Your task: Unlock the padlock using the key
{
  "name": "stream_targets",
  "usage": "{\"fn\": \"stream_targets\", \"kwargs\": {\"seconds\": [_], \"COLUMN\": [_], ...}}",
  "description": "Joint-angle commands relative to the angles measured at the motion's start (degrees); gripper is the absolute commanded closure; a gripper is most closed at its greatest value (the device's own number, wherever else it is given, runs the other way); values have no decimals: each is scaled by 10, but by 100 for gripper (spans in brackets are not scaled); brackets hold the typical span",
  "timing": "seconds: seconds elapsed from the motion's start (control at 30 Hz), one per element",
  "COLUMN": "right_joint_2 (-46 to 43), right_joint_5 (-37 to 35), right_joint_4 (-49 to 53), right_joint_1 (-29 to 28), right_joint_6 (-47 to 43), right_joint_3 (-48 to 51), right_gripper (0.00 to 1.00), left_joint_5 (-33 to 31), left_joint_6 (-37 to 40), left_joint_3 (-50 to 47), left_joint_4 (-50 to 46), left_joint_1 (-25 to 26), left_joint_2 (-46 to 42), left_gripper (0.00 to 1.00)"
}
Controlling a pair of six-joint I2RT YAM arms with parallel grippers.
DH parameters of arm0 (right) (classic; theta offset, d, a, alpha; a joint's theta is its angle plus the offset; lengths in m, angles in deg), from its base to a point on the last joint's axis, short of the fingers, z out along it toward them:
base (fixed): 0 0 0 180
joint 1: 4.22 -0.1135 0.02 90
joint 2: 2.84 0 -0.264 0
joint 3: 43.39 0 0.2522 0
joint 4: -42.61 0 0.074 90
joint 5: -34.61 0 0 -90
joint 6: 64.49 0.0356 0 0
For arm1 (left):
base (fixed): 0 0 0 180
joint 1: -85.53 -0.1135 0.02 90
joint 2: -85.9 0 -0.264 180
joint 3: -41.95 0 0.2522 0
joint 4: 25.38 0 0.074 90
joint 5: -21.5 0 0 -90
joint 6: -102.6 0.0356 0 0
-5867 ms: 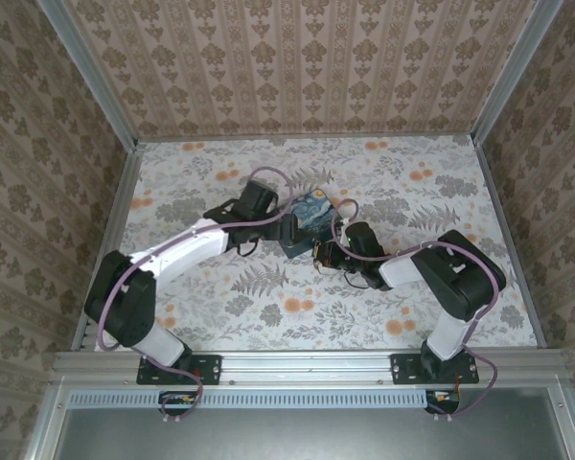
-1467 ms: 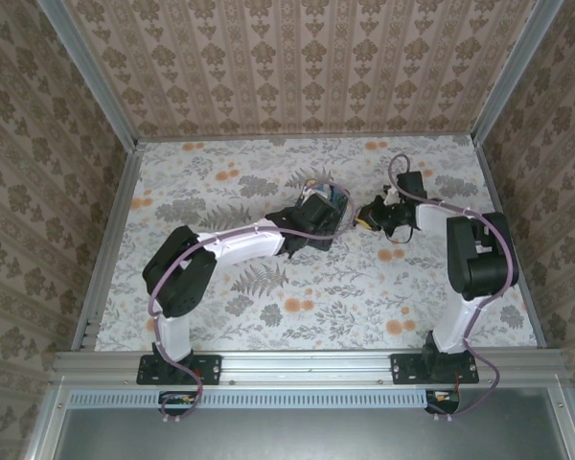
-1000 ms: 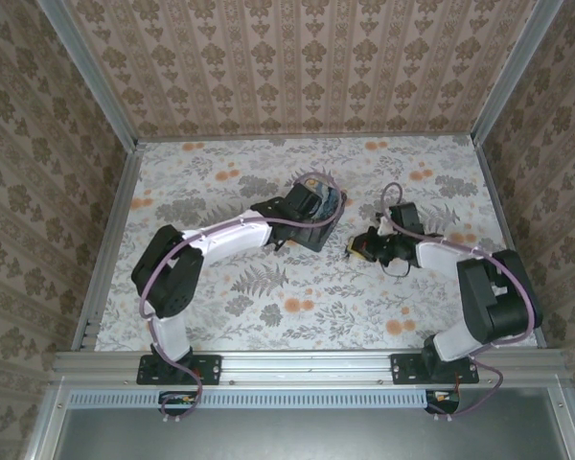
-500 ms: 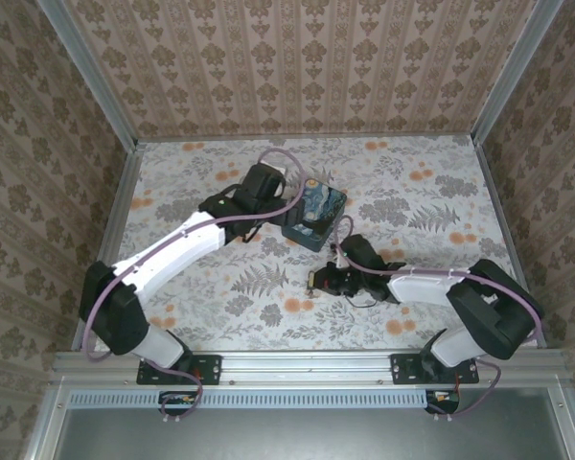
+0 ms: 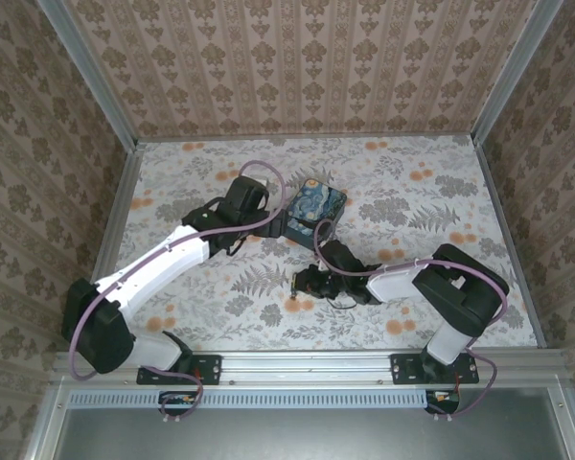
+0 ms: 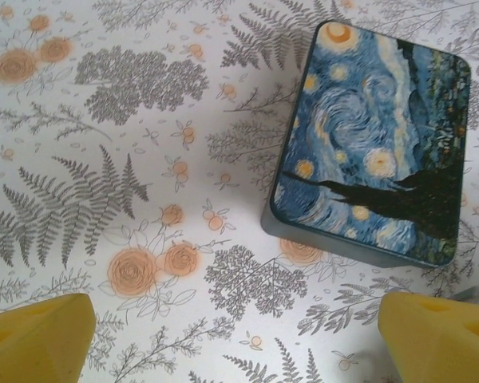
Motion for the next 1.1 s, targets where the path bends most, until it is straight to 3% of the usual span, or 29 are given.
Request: {"fn": "stream_targets", "kwargs": {"seconds": [0.0, 0.17, 0.37, 0.57, 0.83, 1.07], "right_joint_2": [-33, -99, -241, -359, -379, -362], "right_joint_5": [-22, -21, -22, -56, -159, -314], "right_joint_4": [14, 69, 191, 366, 406, 314], "right_joint_1": [25, 66, 134, 223, 330, 354], "right_joint_6": [-10, -35, -87, -178, -249, -279], "right_joint_3": [23, 43, 51, -12, -66, -53], "right_gripper": [66, 47, 24, 3, 1, 0], "left_joint_5": [-9, -24, -69, -161, -266, -210], "left_joint_6": [-16, -22, -22, 24, 201, 209], "left_joint_3": [-18, -35, -59, -105, -211, -293], "left_joint_4": [-1, 3, 10, 44, 180, 287], "left_joint_1": [-5, -13, -35, -49, -63, -196], "left_joint_2": [-23, -36, -70, -118, -163, -220], "left_gripper": [0, 0, 0, 0, 0, 0]}}
